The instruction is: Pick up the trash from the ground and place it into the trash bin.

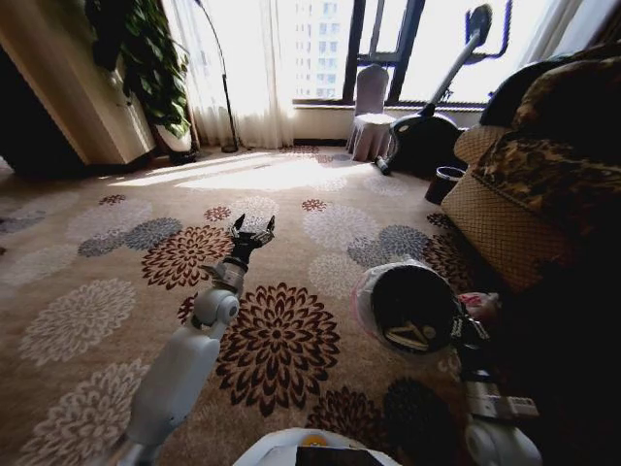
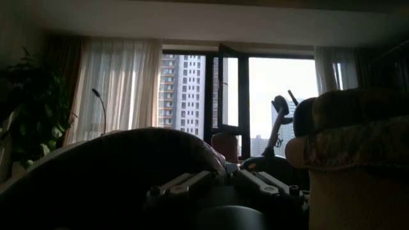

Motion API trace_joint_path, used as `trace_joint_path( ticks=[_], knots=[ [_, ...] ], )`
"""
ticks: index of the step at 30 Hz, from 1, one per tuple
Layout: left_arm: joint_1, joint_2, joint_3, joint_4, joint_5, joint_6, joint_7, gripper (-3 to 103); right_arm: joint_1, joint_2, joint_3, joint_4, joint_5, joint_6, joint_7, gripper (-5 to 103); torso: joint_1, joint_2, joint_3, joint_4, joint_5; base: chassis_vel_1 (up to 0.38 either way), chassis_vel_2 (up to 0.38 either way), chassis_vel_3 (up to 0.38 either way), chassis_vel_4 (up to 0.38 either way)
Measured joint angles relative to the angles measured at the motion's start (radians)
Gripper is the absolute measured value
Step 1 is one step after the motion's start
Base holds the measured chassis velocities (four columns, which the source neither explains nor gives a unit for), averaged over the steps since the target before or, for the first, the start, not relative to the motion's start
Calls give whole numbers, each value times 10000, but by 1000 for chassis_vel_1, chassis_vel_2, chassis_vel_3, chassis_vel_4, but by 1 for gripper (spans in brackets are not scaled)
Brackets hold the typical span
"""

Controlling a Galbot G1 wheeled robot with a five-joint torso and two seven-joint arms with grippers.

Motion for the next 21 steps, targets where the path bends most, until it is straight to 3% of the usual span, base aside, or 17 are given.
trace_joint_path(
  ticks=[7, 15, 19, 21],
  knots=[
    [10, -137, 0, -4, -16, 11, 121, 100, 52, -34, -15, -38, -66, -83, 3, 0, -2, 1, -1, -7, 12, -28, -337, 6, 315],
    [-23, -220, 165, 178, 116, 17, 193, 100, 162, -97, -48, -142, -42, -91, 2, 0, 7, -1, 6, -3, 3, -298, -232, 319, 246],
    [-24, -222, 196, 262, 164, -1, 223, 100, 179, -100, -24, -218, 3, -83, 11, 0, 7, -1, 7, -8, 18, -264, -183, 227, 194],
    [-24, -221, 200, 334, 176, -20, 230, 100, 171, -91, -27, -230, 3, -82, 12, 0, 6, 0, 5, -10, 2, -83, -138, 81, 107]
  ],
)
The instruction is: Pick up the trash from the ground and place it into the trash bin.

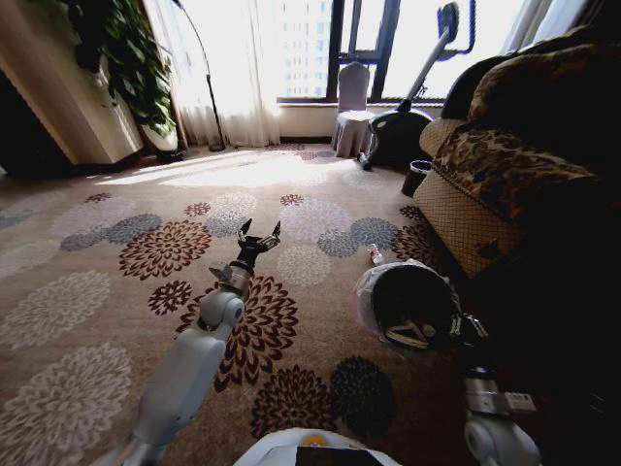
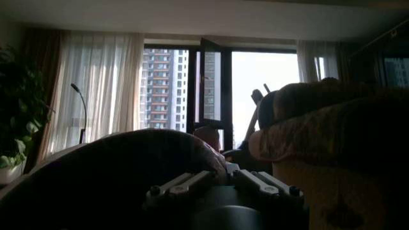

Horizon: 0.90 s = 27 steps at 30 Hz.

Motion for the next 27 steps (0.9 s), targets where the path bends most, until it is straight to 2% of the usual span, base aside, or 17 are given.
trace_joint_path(
  ticks=[6, 11, 18, 20, 23, 26, 27],
  knots=[
    [-8, 11, 39, 69, 9, -12, 11, 100, 30, 7, -39, -10, 1, 0, -12, 0, -3, 0, -3, 13, -3, -4, -36, 29, 61],
    [-36, -19, 116, 142, 26, -13, 14, 100, 3, 5, -41, -23, 10, 0, -13, 0, -3, 0, -2, 9, 5, -88, -80, 111, 108],
    [-98, -40, 193, 288, 104, -13, 32, 100, 21, -2, -38, -69, 23, 24, -11, 0, -3, 0, -2, 4, 12, -256, -254, 236, 241],
    [-151, -43, 210, 389, 148, -13, 42, 100, 48, -3, -36, -93, 26, 46, -7, 0, -2, 0, -2, 2, -3, -326, -316, 306, 314],
    [-197, -41, 224, 488, 173, -17, 59, 100, 70, -3, -45, -114, 33, 57, -8, 0, -3, 0, -2, 5, 14, -322, -323, 303, 316],
    [-227, -40, 262, 681, 258, -50, 97, 100, 85, 8, -58, -143, 46, 116, -6, 0, -2, 0, -1, 4, -8, -322, -351, 326, 339],
    [-236, -43, 268, 749, 300, -77, 121, 100, 106, 17, -65, -167, 48, 163, -5, 0, -2, 0, -2, 4, 11, -305, -314, 324, 319]
  ],
)
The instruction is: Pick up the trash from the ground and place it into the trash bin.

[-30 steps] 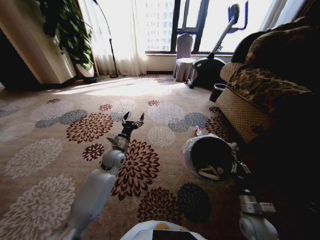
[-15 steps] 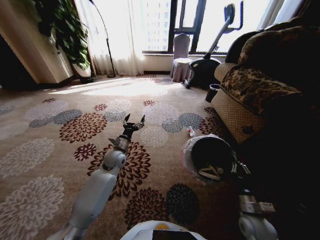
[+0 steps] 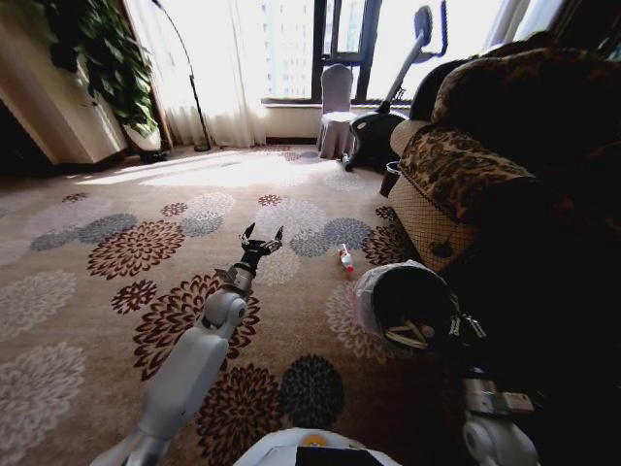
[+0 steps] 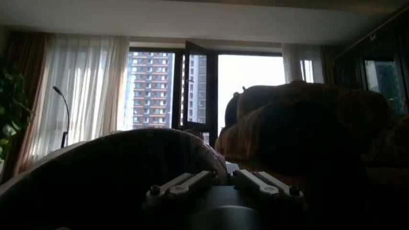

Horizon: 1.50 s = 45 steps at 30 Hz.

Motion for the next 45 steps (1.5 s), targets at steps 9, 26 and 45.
trace_joint_path(
  ticks=[9, 26, 45],
  knots=[
    [-70, 0, 146, 969, 399, -298, 266, 100, 58, 38, -11, -103, -80, 105, 3, 0, 0, 0, 0, 0, -5, -124, -143, 117, 135],
    [-229, 293, 703, 2854, 1826, -937, 1506, 100, 631, -323, -460, -455, -31, 247, -2, 0, 0, 0, 0, -2, 1, -39, -35, 44, 50],
    [-1784, -375, 3509, 5549, 1566, -757, 2338, 100, 460, -330, -404, -740, -839, 774, -9, 0, 0, 0, 0, 2, -4, -5, -5, 4, 4]
  ],
)
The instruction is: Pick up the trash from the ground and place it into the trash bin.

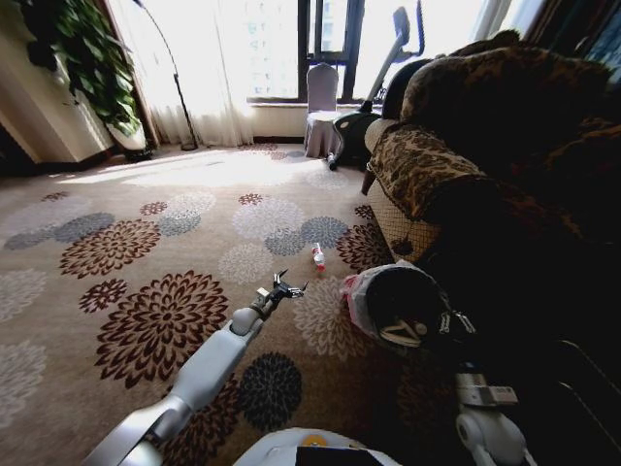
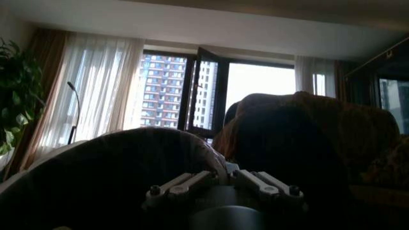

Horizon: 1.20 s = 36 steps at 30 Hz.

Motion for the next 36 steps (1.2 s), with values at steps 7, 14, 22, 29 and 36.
trace_joint_path(
  ticks=[7, 14, 22, 29, 36],
  knots=[
    [-285, 5, 615, 545, -16, -151, 118, 100, -26, -28, 9, 18, 112, -38, 2, 0, 0, 0, 0, 1, 1, 0, 0, 0, 0],
    [-315, -133, 1116, 732, 175, -180, 206, 100, -35, 30, -18, 5, 183, -36, 4, 0, -1, 1, -2, -1, -2, -20, 16, 19, -24],
    [-427, -298, 1615, 1066, 232, -237, 311, 100, -248, 60, 108, 92, 153, 131, 3, 0, -1, 1, -1, -2, -2, -147, 140, 142, -142],
    [-584, -427, 2022, 1309, 278, -241, 427, 100, -360, 109, 164, 155, 132, 268, 4, 0, 5, 0, 3, 2, -3, -144, 125, 149, -114],
    [-465, -471, 2417, 1446, 370, -297, 548, 100, -439, 233, 160, 95, 132, 362, 3, 0, -3, 0, -3, 0, -5, -52, -48, 45, 41]
  ],
)
